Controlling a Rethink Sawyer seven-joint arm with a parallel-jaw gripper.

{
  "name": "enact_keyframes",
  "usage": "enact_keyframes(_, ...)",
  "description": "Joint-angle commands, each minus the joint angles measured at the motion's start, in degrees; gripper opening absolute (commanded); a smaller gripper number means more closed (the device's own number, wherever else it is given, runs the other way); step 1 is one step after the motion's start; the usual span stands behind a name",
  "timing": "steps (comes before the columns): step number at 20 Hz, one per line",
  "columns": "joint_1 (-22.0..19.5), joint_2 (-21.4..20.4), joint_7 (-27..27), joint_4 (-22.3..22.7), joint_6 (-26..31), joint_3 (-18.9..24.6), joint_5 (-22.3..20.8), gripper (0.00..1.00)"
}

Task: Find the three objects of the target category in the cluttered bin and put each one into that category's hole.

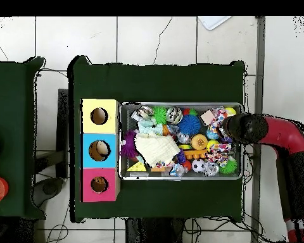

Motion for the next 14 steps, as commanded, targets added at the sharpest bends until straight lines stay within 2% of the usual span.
enact_keyframes(1, 0.58, 2.99, -18.14, -1.82, 6.55, -4.57, -6.78, 0.0)
enact_keyframes(5, 1.22, 1.62, -16.72, -0.85, 7.28, -5.06, -6.65, 0.0)
enact_keyframes(8, 2.06, -0.83, -14.09, 1.56, 7.74, -6.02, -6.16, 0.0)
enact_keyframes(10, 3.31, -4.39, -11.42, 5.0, 8.37, -7.2, -5.64, 0.0)
enact_keyframes(14, 5.99, -14.52, -4.28, 15.42, 9.53, -9.56, -2.06, 0.0)
